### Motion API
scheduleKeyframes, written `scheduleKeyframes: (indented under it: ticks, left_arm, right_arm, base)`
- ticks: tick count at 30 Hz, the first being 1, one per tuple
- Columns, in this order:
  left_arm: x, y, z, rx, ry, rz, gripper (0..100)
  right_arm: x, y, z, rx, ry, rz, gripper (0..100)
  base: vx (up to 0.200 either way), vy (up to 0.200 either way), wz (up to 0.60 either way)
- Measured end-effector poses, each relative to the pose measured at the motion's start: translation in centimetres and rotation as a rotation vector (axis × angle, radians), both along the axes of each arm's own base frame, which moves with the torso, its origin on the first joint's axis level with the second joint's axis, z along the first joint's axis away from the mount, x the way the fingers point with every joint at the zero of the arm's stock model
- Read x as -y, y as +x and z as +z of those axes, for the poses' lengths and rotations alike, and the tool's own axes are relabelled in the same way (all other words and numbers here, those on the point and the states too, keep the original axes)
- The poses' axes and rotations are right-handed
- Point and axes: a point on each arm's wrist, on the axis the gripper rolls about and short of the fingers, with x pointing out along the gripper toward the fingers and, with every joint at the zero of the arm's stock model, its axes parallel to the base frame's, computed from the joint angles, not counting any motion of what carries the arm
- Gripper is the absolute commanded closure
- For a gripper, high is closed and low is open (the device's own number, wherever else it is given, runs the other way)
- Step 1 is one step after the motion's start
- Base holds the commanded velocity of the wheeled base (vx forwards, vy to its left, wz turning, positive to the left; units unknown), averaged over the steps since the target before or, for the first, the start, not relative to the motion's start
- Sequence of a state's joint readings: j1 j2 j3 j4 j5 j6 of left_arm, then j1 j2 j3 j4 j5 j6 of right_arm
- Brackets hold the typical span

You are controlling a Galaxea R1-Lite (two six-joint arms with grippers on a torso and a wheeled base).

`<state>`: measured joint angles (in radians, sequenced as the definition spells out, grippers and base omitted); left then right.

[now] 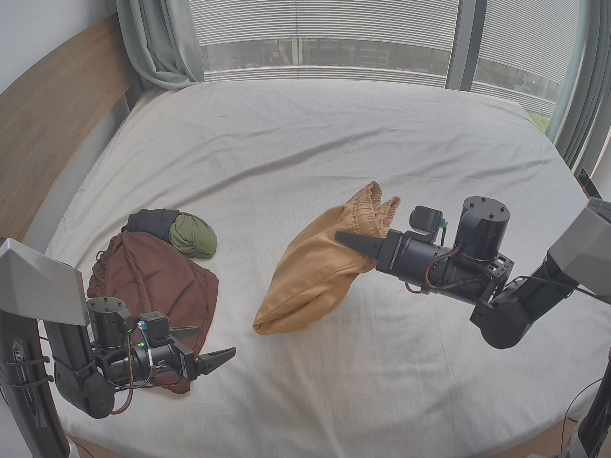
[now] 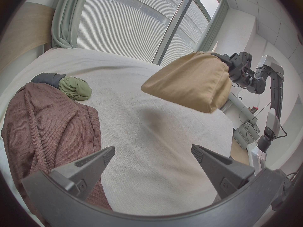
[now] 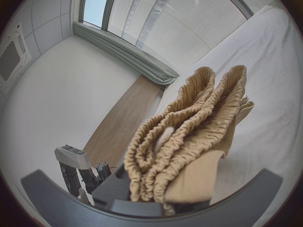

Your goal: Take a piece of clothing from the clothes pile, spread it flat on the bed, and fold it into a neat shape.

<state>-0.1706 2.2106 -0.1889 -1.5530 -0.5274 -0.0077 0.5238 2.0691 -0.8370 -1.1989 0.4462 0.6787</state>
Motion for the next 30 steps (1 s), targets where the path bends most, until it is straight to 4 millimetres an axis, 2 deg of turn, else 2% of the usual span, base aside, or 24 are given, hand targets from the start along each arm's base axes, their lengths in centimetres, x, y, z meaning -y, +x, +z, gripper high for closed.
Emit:
scheduleKeyframes:
  ticks: [10, 21, 30]
  left_arm:
    - [0.1, 0.0, 0.0, 0.000, 0.000, -0.005, 0]
    - [0.1, 0.0, 0.1, 0.004, -0.001, -0.005, 0]
    - [0.0, 0.1, 0.1, 0.006, -0.001, -0.001, 0]
  right_arm:
    - [-0.6, 2.5, 1.5, 0.022, 0.011, -0.018, 100]
    - [-0.8, 5.6, 1.8, 0.014, 0.006, -0.051, 100]
    - [-1.7, 8.0, 1.8, 0.010, 0.002, -0.057, 100]
  base:
    - [0.000, 0.000, 0.00]
    - [0.000, 0.000, 0.00]
    - [0.000, 0.000, 0.00]
